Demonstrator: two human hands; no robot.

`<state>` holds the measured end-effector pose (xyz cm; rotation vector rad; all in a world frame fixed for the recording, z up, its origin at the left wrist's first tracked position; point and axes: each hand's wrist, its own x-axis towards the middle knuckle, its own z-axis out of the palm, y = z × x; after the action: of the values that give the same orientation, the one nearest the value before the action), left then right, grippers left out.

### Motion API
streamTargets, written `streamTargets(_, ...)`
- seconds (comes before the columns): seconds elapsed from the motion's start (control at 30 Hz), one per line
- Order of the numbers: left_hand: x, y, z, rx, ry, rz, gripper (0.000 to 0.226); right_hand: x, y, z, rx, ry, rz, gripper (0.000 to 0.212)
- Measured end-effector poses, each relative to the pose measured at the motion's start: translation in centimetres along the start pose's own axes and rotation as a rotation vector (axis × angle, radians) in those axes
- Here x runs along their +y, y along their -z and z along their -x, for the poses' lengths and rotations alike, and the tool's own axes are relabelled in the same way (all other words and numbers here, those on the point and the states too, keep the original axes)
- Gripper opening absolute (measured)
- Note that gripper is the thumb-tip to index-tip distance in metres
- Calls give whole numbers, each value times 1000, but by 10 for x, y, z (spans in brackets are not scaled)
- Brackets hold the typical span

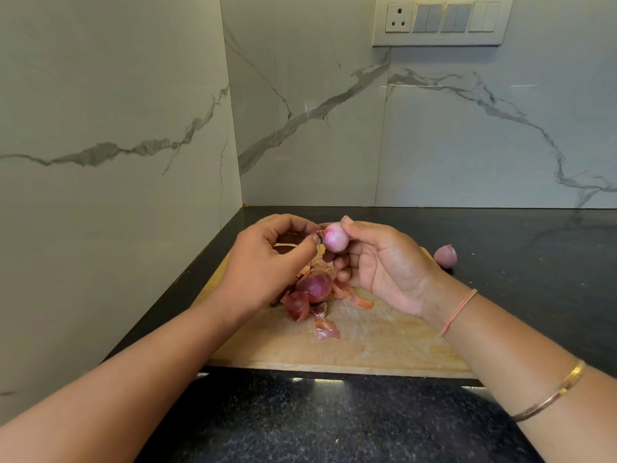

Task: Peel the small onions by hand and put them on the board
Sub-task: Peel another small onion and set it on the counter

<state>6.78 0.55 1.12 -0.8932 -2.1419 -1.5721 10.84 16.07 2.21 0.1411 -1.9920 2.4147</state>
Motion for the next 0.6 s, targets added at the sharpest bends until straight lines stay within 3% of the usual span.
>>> streamTargets(0.6, 1, -5, 1, 33, 62, 100, 15, 8, 1, 0, -65, 139, 44, 20)
